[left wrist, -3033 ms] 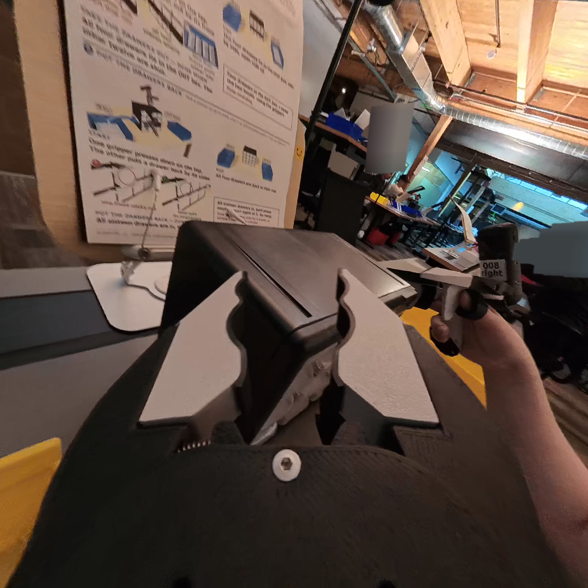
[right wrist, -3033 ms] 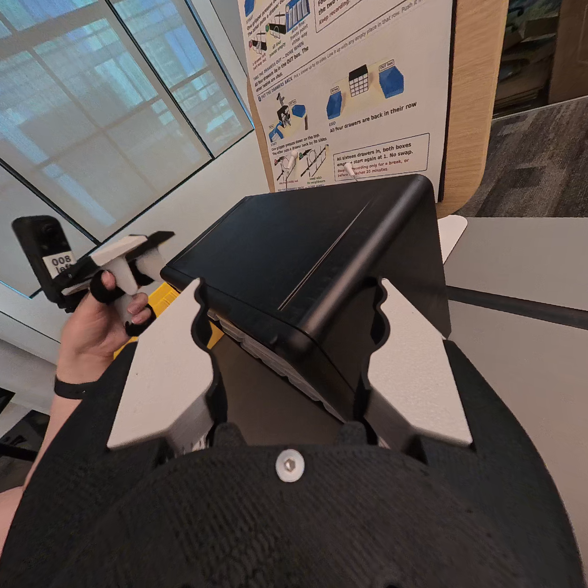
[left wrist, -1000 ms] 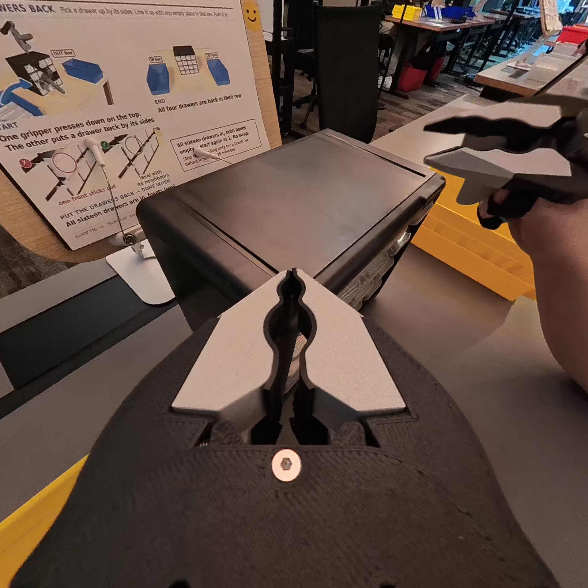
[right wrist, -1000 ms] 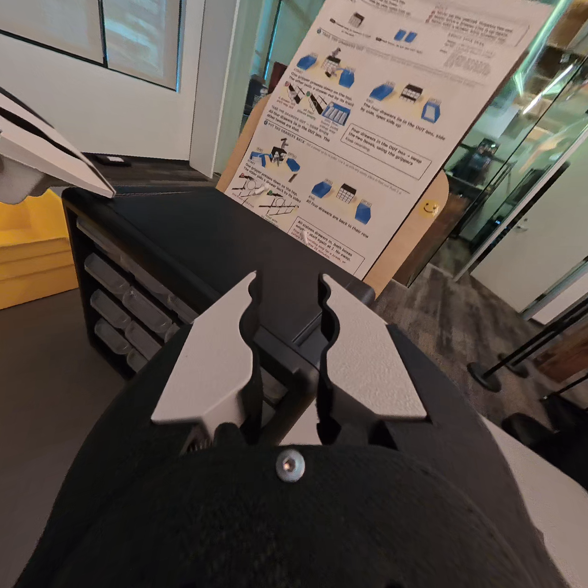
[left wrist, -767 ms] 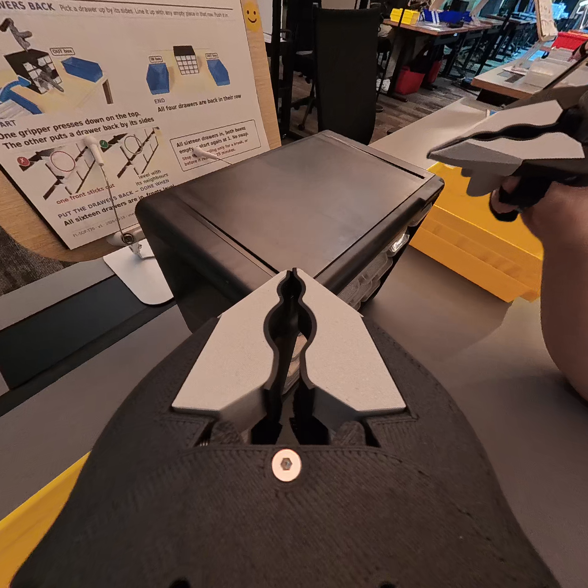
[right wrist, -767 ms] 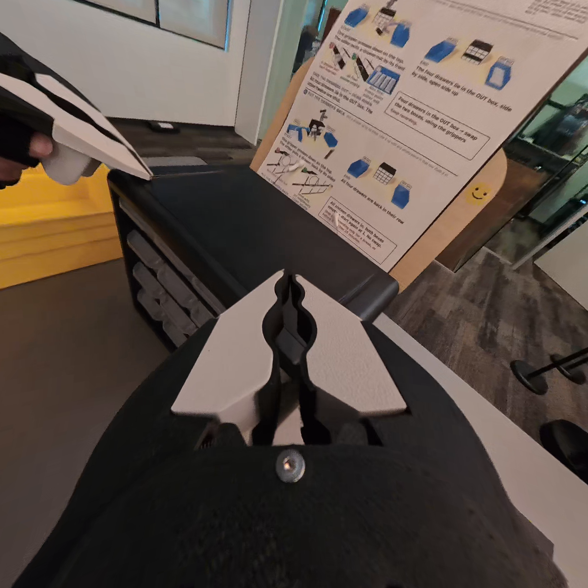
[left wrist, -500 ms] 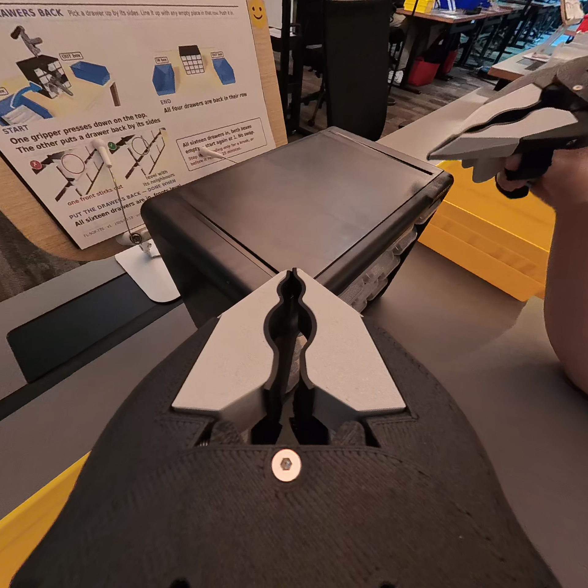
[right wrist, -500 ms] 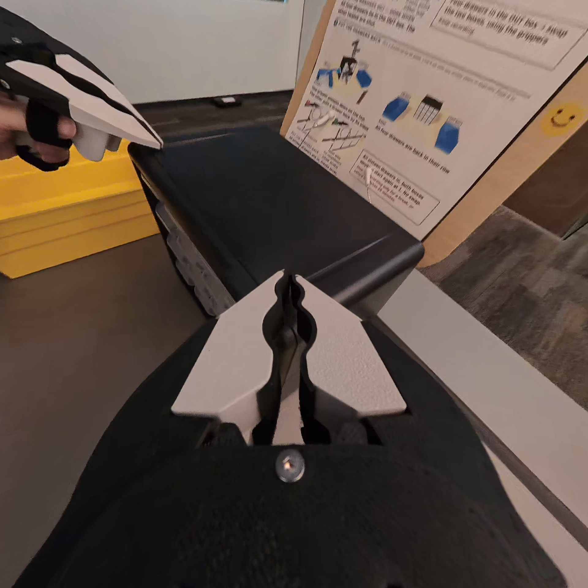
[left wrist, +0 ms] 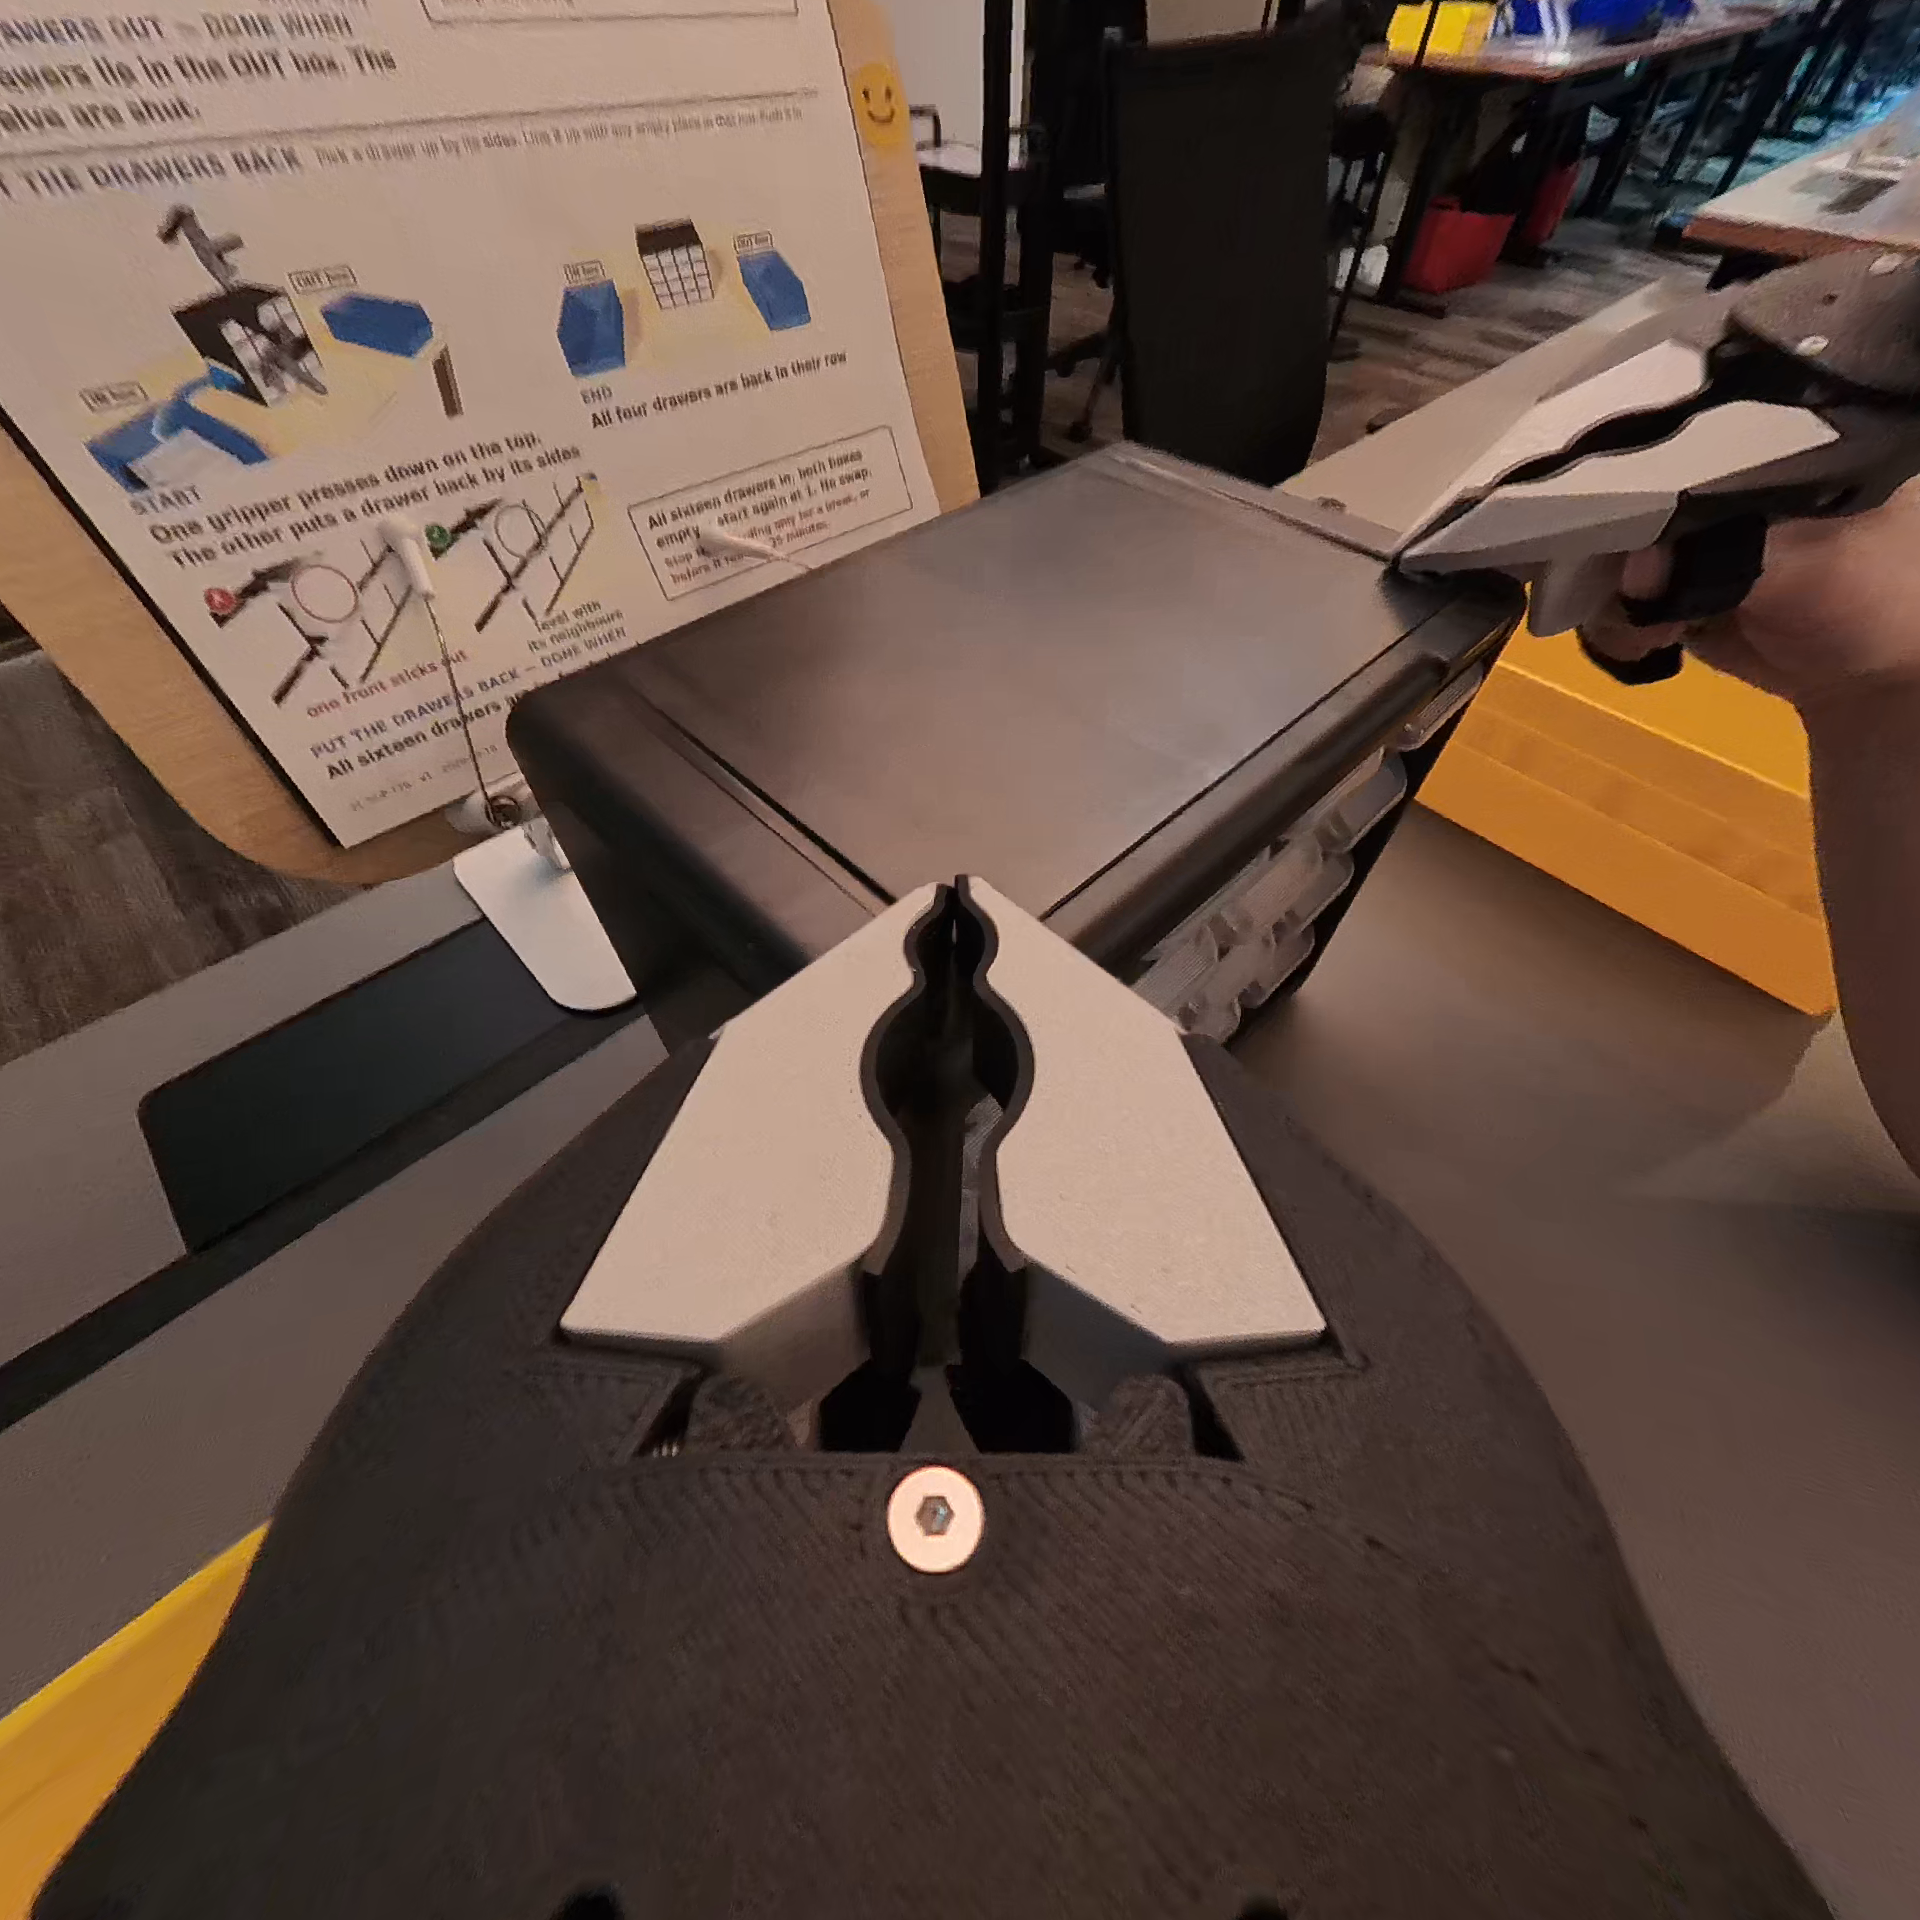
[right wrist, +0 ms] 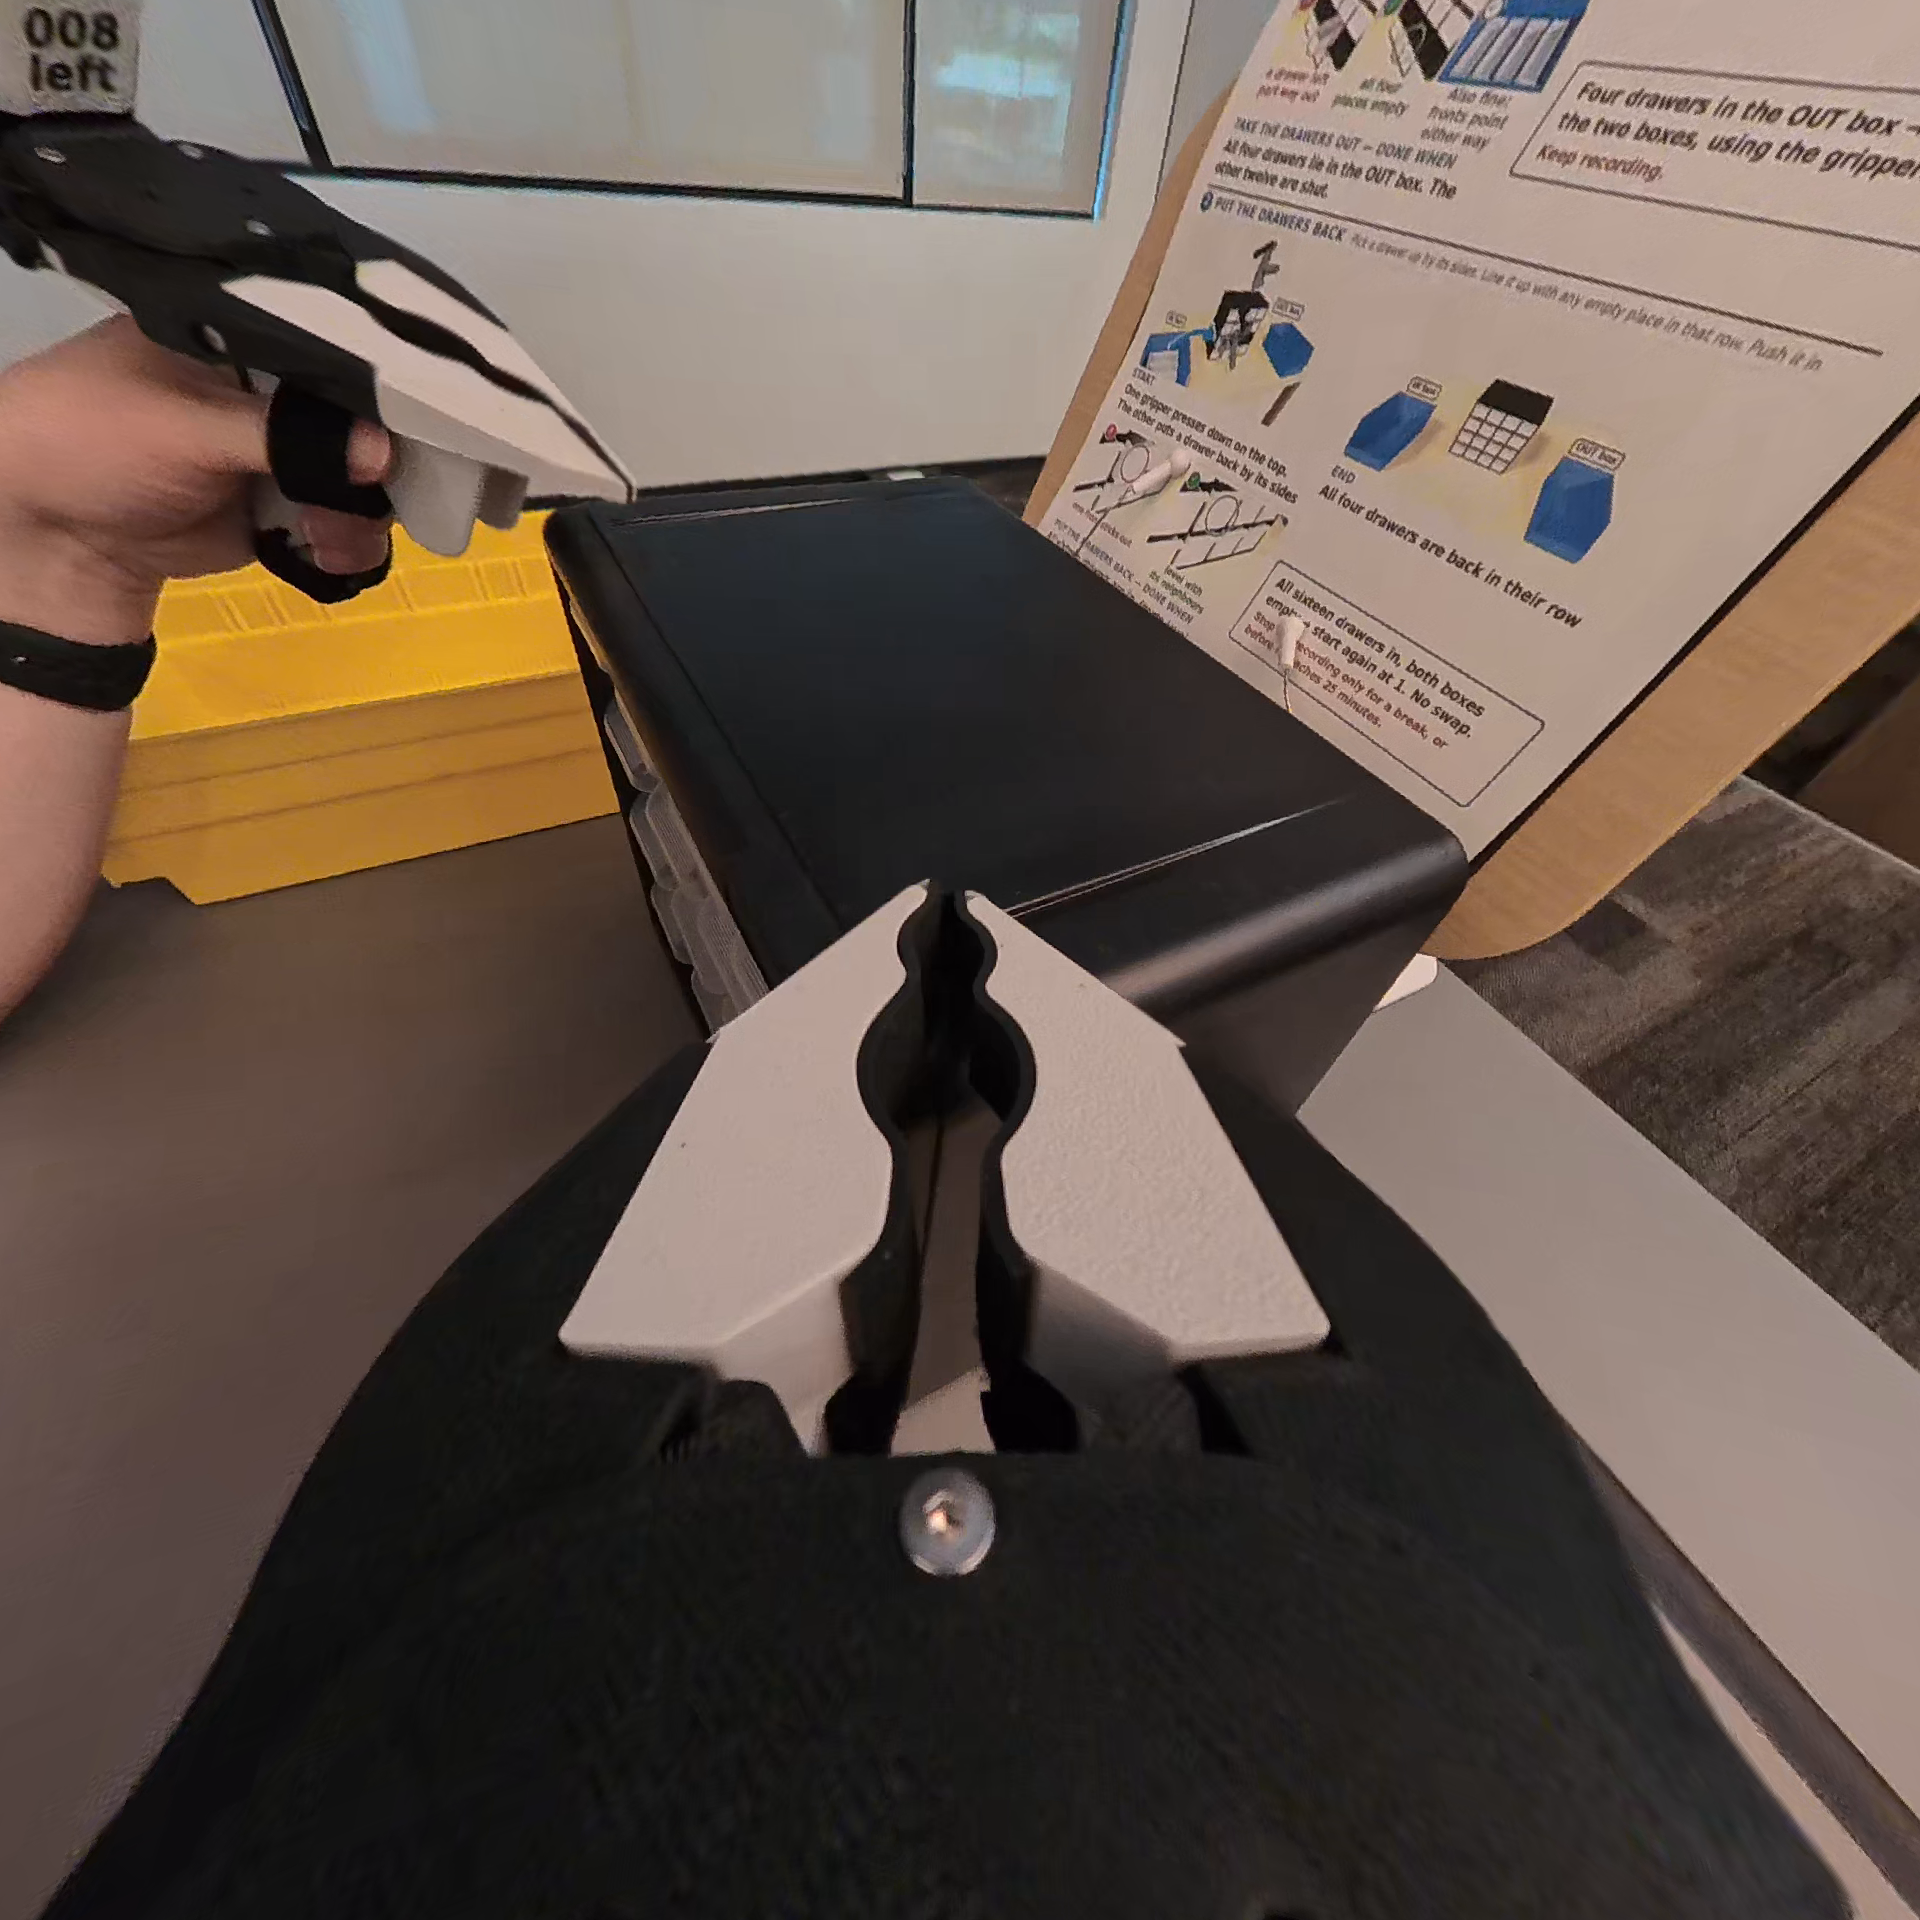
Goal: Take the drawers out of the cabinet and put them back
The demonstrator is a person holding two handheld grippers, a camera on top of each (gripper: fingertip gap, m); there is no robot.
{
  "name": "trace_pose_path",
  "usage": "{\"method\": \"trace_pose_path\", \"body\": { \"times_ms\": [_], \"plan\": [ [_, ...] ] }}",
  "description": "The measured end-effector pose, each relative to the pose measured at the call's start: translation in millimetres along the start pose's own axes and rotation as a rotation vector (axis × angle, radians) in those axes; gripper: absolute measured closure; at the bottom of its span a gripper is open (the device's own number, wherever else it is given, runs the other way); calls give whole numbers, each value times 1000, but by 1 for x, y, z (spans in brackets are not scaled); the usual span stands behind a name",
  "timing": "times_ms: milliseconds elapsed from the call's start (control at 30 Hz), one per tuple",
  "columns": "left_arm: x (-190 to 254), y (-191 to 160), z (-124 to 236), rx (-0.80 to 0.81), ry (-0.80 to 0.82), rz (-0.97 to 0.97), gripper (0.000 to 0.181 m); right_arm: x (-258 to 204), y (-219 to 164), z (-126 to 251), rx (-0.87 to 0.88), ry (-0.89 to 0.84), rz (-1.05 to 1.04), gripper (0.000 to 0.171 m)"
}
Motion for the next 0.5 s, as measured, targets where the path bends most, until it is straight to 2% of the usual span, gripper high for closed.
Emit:
{"method": "trace_pose_path", "body": {
  "times_ms": [133,200,333,500],
  "plan": [
    [9,19,28,161,9,65,181,1,-1,0,34,25,9,171],
    [19,18,42,182,-7,99,176,1,-1,0,38,28,13,171],
    [39,-21,46,71,65,70,159,1,-1,0,36,26,25,171],
    [51,-80,30,142,275,-188,161,1,-1,0,24,13,30,171]
  ]
}}
Point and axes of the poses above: each gripper's, where its closed fingertips meet, z back along the fingers, y out of its top, x = y × z across the jaws, the point moved 3 cm from there along z, back along the fingers, and after that the axes turned 7 degrees about y, right-handed, at the moved point
